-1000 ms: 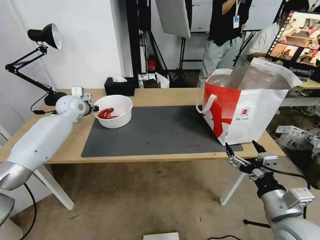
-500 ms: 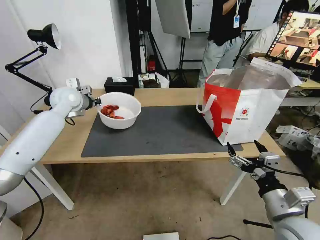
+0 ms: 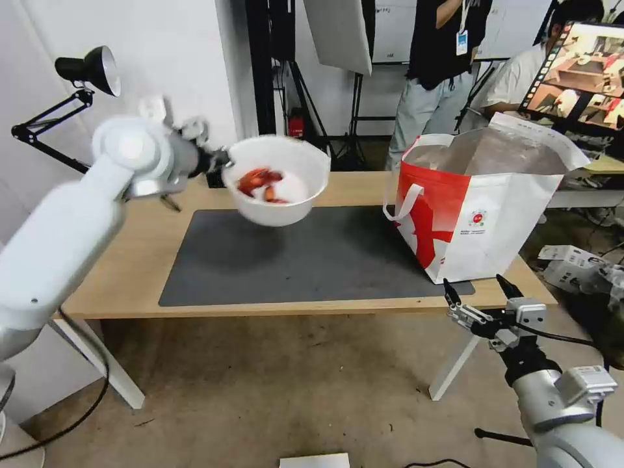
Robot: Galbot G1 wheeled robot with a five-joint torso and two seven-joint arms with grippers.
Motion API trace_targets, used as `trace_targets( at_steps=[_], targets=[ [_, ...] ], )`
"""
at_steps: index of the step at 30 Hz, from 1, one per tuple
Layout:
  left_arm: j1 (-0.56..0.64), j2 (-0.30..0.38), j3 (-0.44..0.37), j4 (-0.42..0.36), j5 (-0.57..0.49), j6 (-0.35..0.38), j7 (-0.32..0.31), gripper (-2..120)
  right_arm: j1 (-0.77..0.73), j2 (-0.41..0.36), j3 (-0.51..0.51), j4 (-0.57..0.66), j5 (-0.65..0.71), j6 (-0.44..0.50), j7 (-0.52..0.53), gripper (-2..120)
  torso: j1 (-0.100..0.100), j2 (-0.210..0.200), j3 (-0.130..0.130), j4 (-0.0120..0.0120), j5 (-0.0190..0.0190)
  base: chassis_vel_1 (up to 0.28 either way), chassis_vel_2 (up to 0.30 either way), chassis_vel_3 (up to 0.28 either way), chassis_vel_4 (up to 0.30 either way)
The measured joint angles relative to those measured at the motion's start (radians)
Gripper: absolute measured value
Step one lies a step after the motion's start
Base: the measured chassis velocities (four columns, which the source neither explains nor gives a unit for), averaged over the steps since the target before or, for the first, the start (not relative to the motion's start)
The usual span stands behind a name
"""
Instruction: Pick up the trash from the table and place it into the takeout bag.
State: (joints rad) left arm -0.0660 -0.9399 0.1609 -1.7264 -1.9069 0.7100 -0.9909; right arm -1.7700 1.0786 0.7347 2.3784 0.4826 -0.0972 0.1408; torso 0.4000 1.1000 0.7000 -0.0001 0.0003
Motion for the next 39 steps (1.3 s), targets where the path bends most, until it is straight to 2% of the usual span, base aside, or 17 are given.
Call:
trace_targets(
  at_steps=[3, 4, 7, 8, 11, 12, 16, 21, 24, 25, 27, 28, 29, 32, 33, 36, 39],
  targets=[
    [-0.104, -0.115, 0.047, 0.054, -0.007, -0.011, -0.021, 0, -0.012, 0.003, 0.006, 0.006, -0.001, 0.000, -0.001, 100, 0.000, 0.000, 0.000, 0.0000, 0.0002, 0.000, 0.000, 0.000, 0.000],
    [-0.104, -0.115, 0.047, 0.054, -0.007, -0.011, -0.021, 0, -0.012, 0.003, 0.006, 0.006, -0.001, 0.000, -0.001, 100, 0.000, 0.000, 0.000, 0.0000, 0.0002, 0.000, 0.000, 0.000, 0.000],
    [-0.177, -0.215, 0.085, 0.127, -0.006, -0.018, -0.027, 0, -0.014, 0.008, 0.003, 0.009, -0.003, 0.000, -0.001, 100, 0.000, 0.000, 0.000, -0.0003, 0.0003, 0.000, 0.000, 0.000, 0.000],
    [-0.177, -0.215, 0.085, 0.127, -0.006, -0.018, -0.027, 0, -0.014, 0.008, 0.003, 0.009, -0.003, 0.000, -0.001, 100, 0.000, 0.000, 0.000, -0.0003, 0.0003, 0.000, 0.000, 0.000, 0.000],
    [-0.224, -0.316, 0.108, 0.213, 0.031, -0.019, -0.023, 0, -0.012, 0.011, -0.005, 0.011, -0.005, 0.000, -0.001, 100, 0.000, 0.000, 0.000, 0.0001, -0.0001, 0.000, 0.000, 0.000, 0.000],
    [-0.224, -0.316, 0.108, 0.213, 0.031, -0.019, -0.023, 0, -0.012, 0.011, -0.005, 0.011, -0.005, 0.000, -0.001, 100, 0.000, 0.000, 0.000, 0.0001, -0.0001, 0.000, 0.000, 0.000, 0.000],
    [-0.238, -0.430, 0.101, 0.288, 0.115, -0.028, -0.003, 0, -0.013, 0.015, -0.009, 0.017, -0.008, 0.000, -0.001, 100, 0.000, 0.000, 0.000, -0.0001, 0.0001, 0.000, 0.000, 0.000, 0.000],
    [-0.238, -0.481, 0.093, 0.320, 0.158, -0.032, 0.015, 0, -0.015, 0.017, -0.013, 0.020, -0.010, 0.000, -0.001, 100, 0.000, 0.000, 0.000, 0.0003, -0.0002, 0.000, 0.000, 0.000, 0.000],
    [-0.228, -0.614, 0.074, 0.409, 0.265, -0.042, 0.077, 0, -0.019, 0.023, -0.021, 0.023, -0.021, 0.000, 0.000, 100, 0.000, 0.000, 0.000, -0.0002, 0.0000, 0.000, 0.000, 0.000, 0.000],
    [-0.228, -0.614, 0.074, 0.409, 0.265, -0.042, 0.077, 0, -0.019, 0.023, -0.021, 0.023, -0.021, 0.000, 0.000, 100, 0.000, 0.000, 0.000, -0.0002, 0.0000, 0.000, 0.000, 0.000, 0.000],
    [-0.220, -0.652, 0.078, 0.443, 0.349, -0.065, 0.135, 0, -0.024, 0.027, -0.021, 0.025, -0.025, 0.000, 0.000, 100, 0.000, 0.000, 0.000, -0.0004, 0.0002, 0.000, 0.000, 0.000, 0.000],
    [-0.213, -0.662, 0.095, 0.456, 0.418, -0.089, 0.187, 0, -0.027, 0.030, -0.021, 0.029, -0.026, 0.001, 0.000, 100, 0.000, 0.000, 0.000, -0.0003, 0.0002, 0.000, 0.000, 0.000, 0.000],
    [-0.213, -0.662, 0.095, 0.456, 0.418, -0.089, 0.187, 0, -0.027, 0.030, -0.021, 0.029, -0.026, 0.001, 0.000, 100, 0.000, 0.000, 0.000, -0.0003, 0.0002, 0.000, 0.000, 0.000, 0.000],
    [-0.186, -0.663, 0.136, 0.466, 0.553, -0.138, 0.292, 0, -0.037, 0.043, -0.014, 0.035, -0.028, 0.002, 0.000, 100, 0.000, 0.000, 0.000, 0.0003, -0.0003, 0.000, 0.000, 0.000, 0.000],
    [-0.186, -0.663, 0.136, 0.466, 0.553, -0.138, 0.292, 0, -0.037, 0.043, -0.014, 0.035, -0.028, 0.002, 0.000, 100, 0.000, 0.000, 0.000, 0.0003, -0.0003, 0.000, 0.000, 0.000, 0.000],
    [-0.166, -0.661, 0.163, 0.476, 0.633, -0.180, 0.375, 0, -0.040, 0.048, -0.010, 0.036, -0.029, 0.002, 0.000, 100, 0.000, 0.000, 0.000, 0.0002, -0.0002, 0.000, 0.000, 0.000, 0.000],
    [-0.155, -0.660, 0.182, 0.483, 0.659, -0.207, 0.417, 0, -0.037, 0.048, -0.010, 0.036, -0.029, 0.002, 0.000, 100, 0.000, 0.000, 0.000, 0.0002, -0.0003, 0.000, 0.000, 0.000, 0.000]
  ],
)
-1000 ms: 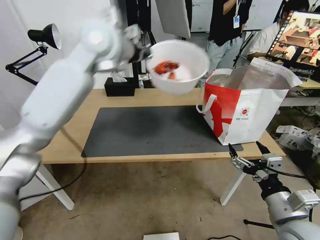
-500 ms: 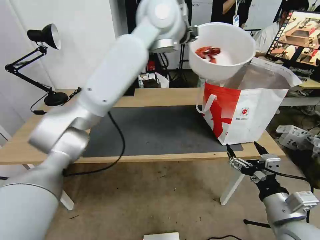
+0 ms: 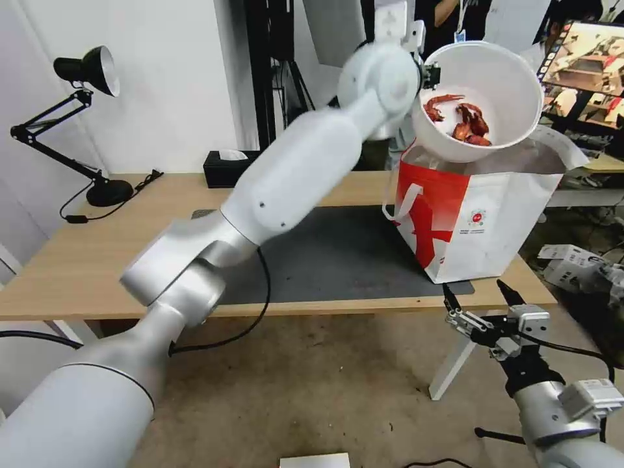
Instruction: Pick up the trash from the table and place it into the takeout bag.
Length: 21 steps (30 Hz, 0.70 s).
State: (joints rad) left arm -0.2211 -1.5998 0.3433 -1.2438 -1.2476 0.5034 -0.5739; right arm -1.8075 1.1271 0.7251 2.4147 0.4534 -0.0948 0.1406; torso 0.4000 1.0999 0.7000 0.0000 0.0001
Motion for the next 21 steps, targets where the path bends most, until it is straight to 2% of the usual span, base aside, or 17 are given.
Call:
trace_targets(
  at_steps=[5, 13, 15, 16, 19, 21],
  targets=[
    [0.016, 0.002, 0.026, 0.015, 0.017, -0.013, 0.046, 0, 0.004, 0.006, -0.004, -0.001, -0.005, 0.000, 0.000, 100, 0.000, 0.000, 0.000, 0.0000, 0.0000, 0.000, 0.000, 0.000, 0.000],
    [0.031, 0.003, 0.044, 0.027, 0.019, 0.002, 0.055, 3, 0.002, 0.018, -0.005, 0.003, -0.012, 0.000, 0.000, 100, 0.000, 0.000, 0.000, 0.0001, -0.0001, 0.000, 0.000, 0.000, 0.000],
    [0.034, 0.004, 0.047, 0.026, 0.018, 0.022, 0.058, 11, 0.001, 0.021, -0.005, 0.005, -0.015, 0.001, 0.000, 100, 0.000, 0.000, 0.000, 0.0000, -0.0001, 0.000, 0.000, 0.000, 0.000],
    [0.034, 0.004, 0.047, 0.026, 0.018, 0.022, 0.058, 11, 0.001, 0.021, -0.005, 0.005, -0.015, 0.001, 0.000, 100, 0.000, 0.000, 0.000, 0.0000, -0.0001, 0.000, 0.000, 0.000, 0.000],
    [0.036, 0.004, 0.053, 0.018, 0.016, 0.040, 0.071, 29, -0.001, 0.031, -0.004, 0.010, -0.020, 0.001, 0.001, 100, 0.000, 0.000, 0.000, -0.0001, 0.0000, 0.000, 0.000, 0.000, 0.000],
    [0.036, 0.004, 0.055, 0.016, 0.016, 0.043, 0.074, 34, -0.001, 0.035, -0.004, 0.012, -0.023, 0.001, 0.001, 100, 0.000, 0.000, 0.000, -0.0001, -0.0001, 0.000, 0.000, 0.000, 0.000]
  ],
)
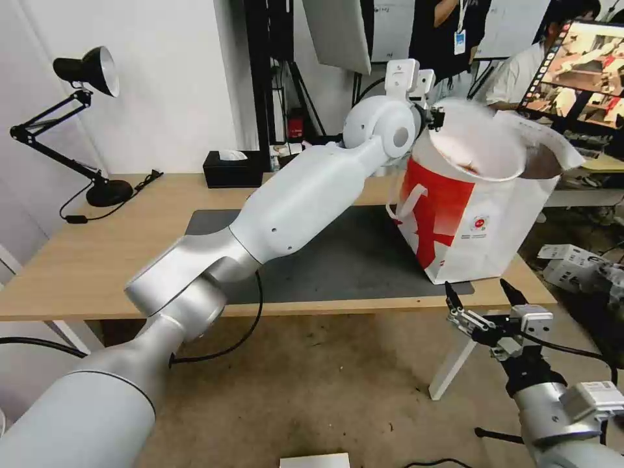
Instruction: Pick up the trash from the table and place it into the takeout bag.
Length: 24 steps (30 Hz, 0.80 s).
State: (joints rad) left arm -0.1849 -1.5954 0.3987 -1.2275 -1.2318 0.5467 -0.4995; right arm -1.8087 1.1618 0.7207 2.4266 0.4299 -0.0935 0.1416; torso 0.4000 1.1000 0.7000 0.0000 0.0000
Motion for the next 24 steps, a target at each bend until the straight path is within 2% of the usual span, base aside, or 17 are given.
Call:
trace_targets(
  at_steps=[7, 8, 10, 11, 13, 15, 16, 18, 19, 22, 23, 24],
  targets=[
    [-0.008, 0.002, -0.004, -0.014, -0.006, 0.025, 0.005, 63, -0.008, 0.018, -0.003, 0.009, -0.020, 0.002, 0.000, 100, 0.000, 0.000, 0.000, 0.0000, 0.0000, 0.000, 0.000, 0.000, 0.000],
    [-0.008, 0.002, -0.004, -0.014, -0.006, 0.025, 0.005, 63, -0.008, 0.018, -0.003, 0.009, -0.020, 0.002, 0.000, 100, 0.000, 0.000, 0.000, 0.0000, 0.0000, 0.000, 0.000, 0.000, 0.000],
    [0.008, 0.016, -0.018, -0.050, -0.007, 0.015, 0.000, 73, -0.009, 0.017, 0.004, 0.013, -0.019, 0.003, 0.001, 100, 0.000, 0.000, 0.000, -0.0004, 0.0000, 0.000, 0.000, 0.000, 0.000],
    [0.008, 0.016, -0.018, -0.050, -0.007, 0.015, 0.000, 73, -0.009, 0.017, 0.004, 0.013, -0.019, 0.003, 0.001, 100, 0.000, 0.000, 0.000, -0.0004, 0.0000, 0.000, 0.000, 0.000, 0.000],
    [0.035, 0.059, -0.021, -0.120, -0.008, -0.033, -0.001, 83, -0.009, 0.015, 0.009, 0.017, -0.017, 0.003, 0.001, 100, 0.000, 0.000, 0.000, -0.0003, 0.0000, 0.000, 0.000, 0.000, 0.000],
    [0.077, 0.135, -0.028, -0.218, -0.007, -0.095, -0.005, 91, -0.008, 0.014, 0.011, 0.018, -0.015, 0.003, 0.002, 100, 0.000, 0.000, 0.000, -0.0001, -0.0002, 0.000, 0.000, 0.000, 0.000],
    [0.077, 0.135, -0.028, -0.218, -0.007, -0.095, -0.005, 91, -0.008, 0.014, 0.011, 0.018, -0.015, 0.003, 0.002, 100, 0.000, 0.000, 0.000, -0.0001, -0.0002, 0.000, 0.000, 0.000, 0.000],
    [0.133, 0.226, -0.041, -0.319, 0.000, -0.152, -0.010, 99, -0.006, 0.012, 0.010, 0.018, -0.014, 0.003, 0.002, 100, 0.000, 0.000, 0.000, 0.0003, -0.0005, 0.000, 0.000, 0.000, 0.000],
    [0.133, 0.226, -0.041, -0.319, 0.000, -0.152, -0.010, 99, -0.006, 0.012, 0.010, 0.018, -0.014, 0.003, 0.002, 100, 0.000, 0.000, 0.000, 0.0003, -0.0005, 0.000, 0.000, 0.000, 0.000],
    [0.240, 0.370, -0.080, -0.455, 0.054, -0.221, -0.011, 100, -0.002, 0.005, 0.007, 0.018, -0.014, 0.002, 0.002, 100, 0.000, 0.000, 0.000, 0.0004, -0.0007, 0.000, 0.000, 0.000, 0.000],
    [0.240, 0.370, -0.080, -0.455, 0.054, -0.221, -0.011, 100, -0.002, 0.005, 0.007, 0.018, -0.014, 0.002, 0.002, 100, 0.000, 0.000, 0.000, 0.0004, -0.0007, 0.000, 0.000, 0.000, 0.000],
    [0.282, 0.413, -0.103, -0.493, 0.086, -0.244, -0.010, 100, -0.002, 0.002, 0.007, 0.018, -0.014, 0.002, 0.002, 100, 0.000, 0.000, 0.000, 0.0002, -0.0007, 0.000, 0.000, 0.000, 0.000]
  ],
)
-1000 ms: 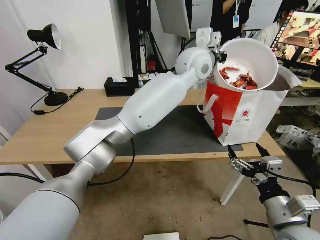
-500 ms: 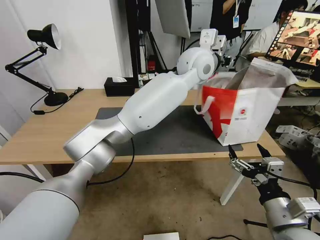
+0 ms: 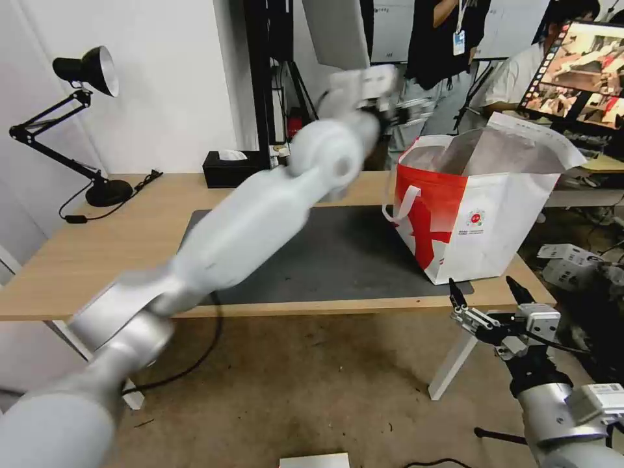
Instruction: Pick up the trash from the table and place it into the takeout bag.
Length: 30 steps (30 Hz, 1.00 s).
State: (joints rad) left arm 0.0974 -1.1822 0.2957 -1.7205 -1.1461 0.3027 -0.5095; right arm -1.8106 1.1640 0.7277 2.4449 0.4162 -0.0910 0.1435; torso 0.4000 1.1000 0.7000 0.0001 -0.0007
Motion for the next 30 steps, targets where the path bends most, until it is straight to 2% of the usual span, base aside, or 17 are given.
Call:
trace_targets(
  at_steps=[2, 3, 5, 6, 7, 9, 11, 13, 14, 16, 18, 19, 21, 22, 25, 28, 30],
  targets=[
    [0.088, 0.087, -0.057, -0.082, 0.057, -0.025, 0.003, 100, 0.001, -0.007, 0.000, 0.000, 0.000, 0.000, 0.000, 100, 0.000, 0.000, 0.000, -0.0001, -0.0001, 0.000, 0.000, 0.000, 0.000],
    [0.088, 0.087, -0.057, -0.082, 0.057, -0.025, 0.003, 100, 0.001, -0.007, 0.000, 0.000, 0.000, 0.000, 0.000, 100, 0.000, 0.000, 0.000, -0.0001, -0.0001, 0.000, 0.000, 0.000, 0.000],
    [0.194, 0.190, -0.145, -0.169, 0.126, -0.040, 0.029, 100, 0.004, -0.018, 0.000, 0.001, 0.001, -0.001, 0.000, 100, 0.000, 0.000, 0.000, -0.0006, 0.0002, 0.000, 0.000, 0.000, 0.000],
    [0.290, 0.255, -0.230, -0.226, 0.173, -0.044, 0.055, 100, 0.006, -0.024, 0.003, 0.002, 0.002, -0.001, 0.000, 100, 0.000, 0.000, 0.000, -0.0005, 0.0003, 0.000, 0.000, 0.000, 0.000],
    [0.290, 0.255, -0.230, -0.226, 0.173, -0.044, 0.055, 100, 0.006, -0.024, 0.003, 0.002, 0.002, -0.001, 0.000, 100, 0.000, 0.000, 0.000, -0.0005, 0.0003, 0.000, 0.000, 0.000, 0.000],
    [0.499, 0.366, -0.385, -0.328, 0.232, -0.054, 0.071, 100, 0.010, -0.026, 0.009, 0.002, 0.002, -0.002, 0.000, 100, 0.000, 0.000, 0.000, 0.0012, -0.0007, 0.000, 0.000, 0.000, 0.000],
    [0.528, 0.378, -0.403, -0.342, 0.238, -0.056, 0.072, 100, 0.010, -0.025, 0.009, 0.002, 0.002, -0.002, 0.000, 100, 0.000, 0.000, 0.000, 0.0012, -0.0006, 0.000, 0.000, 0.000, 0.000],
    [0.751, 0.421, -0.583, -0.447, 0.296, -0.063, 0.095, 100, 0.012, -0.024, 0.018, 0.002, 0.003, -0.004, -0.002, 100, 0.000, 0.000, 0.000, 0.0000, -0.0001, 0.000, 0.000, 0.000, 0.000],
    [0.751, 0.421, -0.583, -0.447, 0.296, -0.063, 0.095, 100, 0.012, -0.024, 0.018, 0.002, 0.003, -0.004, -0.002, 100, 0.000, 0.000, 0.000, 0.0000, -0.0001, 0.000, 0.000, 0.000, 0.000],
    [1.106, 0.360, -0.847, -0.591, 0.413, -0.078, 0.150, 100, 0.021, -0.035, 0.027, 0.003, -0.004, -0.006, -0.012, 100, 0.000, 0.000, 0.000, -0.0003, 0.0008, 0.000, 0.000, 0.000, 0.000],
    [1.378, 0.215, -0.978, -0.679, 0.542, -0.115, 0.214, 100, 0.025, -0.035, 0.032, 0.003, -0.019, -0.006, -0.019, 100, 0.000, 0.000, 0.000, -0.0003, 0.0002, 0.000, 0.000, 0.000, 0.000],
    [1.378, 0.215, -0.978, -0.679, 0.542, -0.115, 0.214, 100, 0.025, -0.035, 0.032, 0.003, -0.019, -0.006, -0.019, 100, 0.000, 0.000, 0.000, -0.0003, 0.0002, 0.000, 0.000, 0.000, 0.000],
    [1.599, 0.030, -1.043, -0.750, 0.672, -0.156, 0.317, 100, 0.028, -0.029, 0.033, 0.002, -0.039, -0.006, -0.022, 100, 0.000, 0.000, 0.000, 0.0003, 0.0006, 0.000, 0.000, 0.000, 0.000],
    [1.599, 0.030, -1.043, -0.750, 0.672, -0.156, 0.317, 100, 0.028, -0.029, 0.033, 0.002, -0.039, -0.006, -0.022, 100, 0.000, 0.000, 0.000, 0.0003, 0.0006, 0.000, 0.000, 0.000, 0.000],
    [1.798, -0.197, -0.999, -0.793, 0.848, -0.238, 0.407, 100, 0.027, -0.009, 0.027, 0.003, -0.081, -0.004, -0.031, 100, 0.000, 0.000, 0.000, 0.0001, 0.0010, 0.000, 0.000, 0.000, 0.000],
    [1.825, -0.269, -0.961, -0.794, 0.927, -0.269, 0.415, 100, 0.021, 0.008, 0.021, 0.008, -0.111, 0.008, -0.040, 100, 0.000, 0.000, 0.000, -0.0001, 0.0010, 0.000, 0.000, 0.000, 0.000],
    [1.823, -0.280, -0.952, -0.794, 0.948, -0.276, 0.415, 100, 0.017, 0.017, 0.018, 0.010, -0.121, 0.016, -0.049, 100, 0.000, 0.000, 0.000, -0.0003, 0.0011, 0.000, 0.000, 0.000, 0.000]
  ],
)
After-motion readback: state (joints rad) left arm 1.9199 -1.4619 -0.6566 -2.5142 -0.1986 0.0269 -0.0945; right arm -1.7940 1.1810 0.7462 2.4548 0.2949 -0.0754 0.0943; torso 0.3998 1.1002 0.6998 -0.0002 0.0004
